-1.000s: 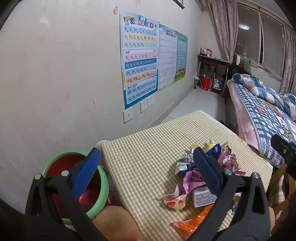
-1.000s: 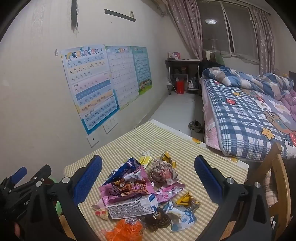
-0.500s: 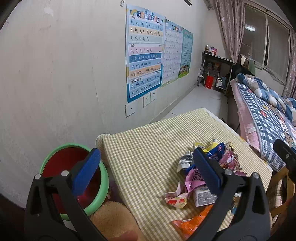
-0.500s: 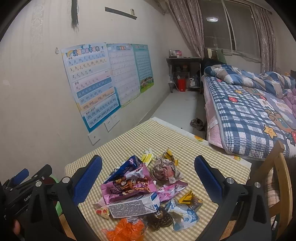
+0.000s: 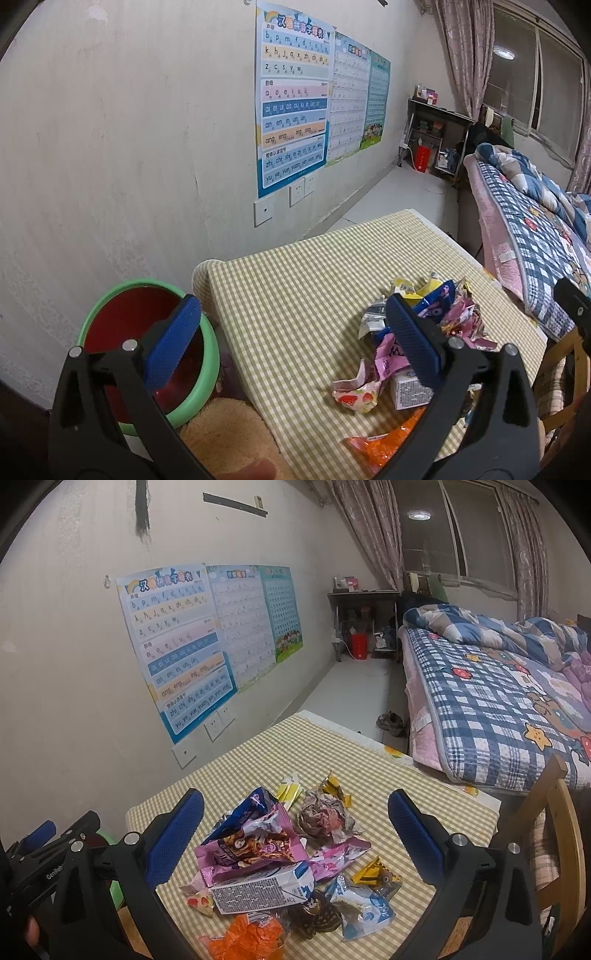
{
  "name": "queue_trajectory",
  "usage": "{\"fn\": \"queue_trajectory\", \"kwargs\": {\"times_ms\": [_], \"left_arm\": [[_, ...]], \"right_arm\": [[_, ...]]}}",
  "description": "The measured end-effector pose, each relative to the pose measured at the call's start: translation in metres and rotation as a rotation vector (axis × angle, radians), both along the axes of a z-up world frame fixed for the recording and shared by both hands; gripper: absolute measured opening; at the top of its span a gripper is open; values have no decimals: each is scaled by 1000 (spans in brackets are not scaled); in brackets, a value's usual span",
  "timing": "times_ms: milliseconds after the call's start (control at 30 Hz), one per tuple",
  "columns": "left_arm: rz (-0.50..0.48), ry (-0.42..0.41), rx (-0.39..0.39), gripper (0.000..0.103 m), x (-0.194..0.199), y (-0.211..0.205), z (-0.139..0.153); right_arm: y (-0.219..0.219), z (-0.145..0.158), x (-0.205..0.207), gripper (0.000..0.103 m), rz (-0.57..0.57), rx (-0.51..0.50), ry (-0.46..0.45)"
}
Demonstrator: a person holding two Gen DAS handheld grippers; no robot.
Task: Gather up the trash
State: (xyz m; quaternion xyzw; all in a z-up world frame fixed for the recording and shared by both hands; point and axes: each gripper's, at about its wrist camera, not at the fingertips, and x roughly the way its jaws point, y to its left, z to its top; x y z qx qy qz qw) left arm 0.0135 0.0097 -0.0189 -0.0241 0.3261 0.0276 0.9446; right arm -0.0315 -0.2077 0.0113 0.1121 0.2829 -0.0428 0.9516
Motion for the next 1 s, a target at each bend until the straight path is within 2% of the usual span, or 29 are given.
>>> {"fn": "queue_trajectory", "kwargs": {"times_ms": [1000], "left_arm": [[20,-12,11,98,-9,5,11]], "right_arm": [[7,13,-6,96,21,-13,-10]]}}
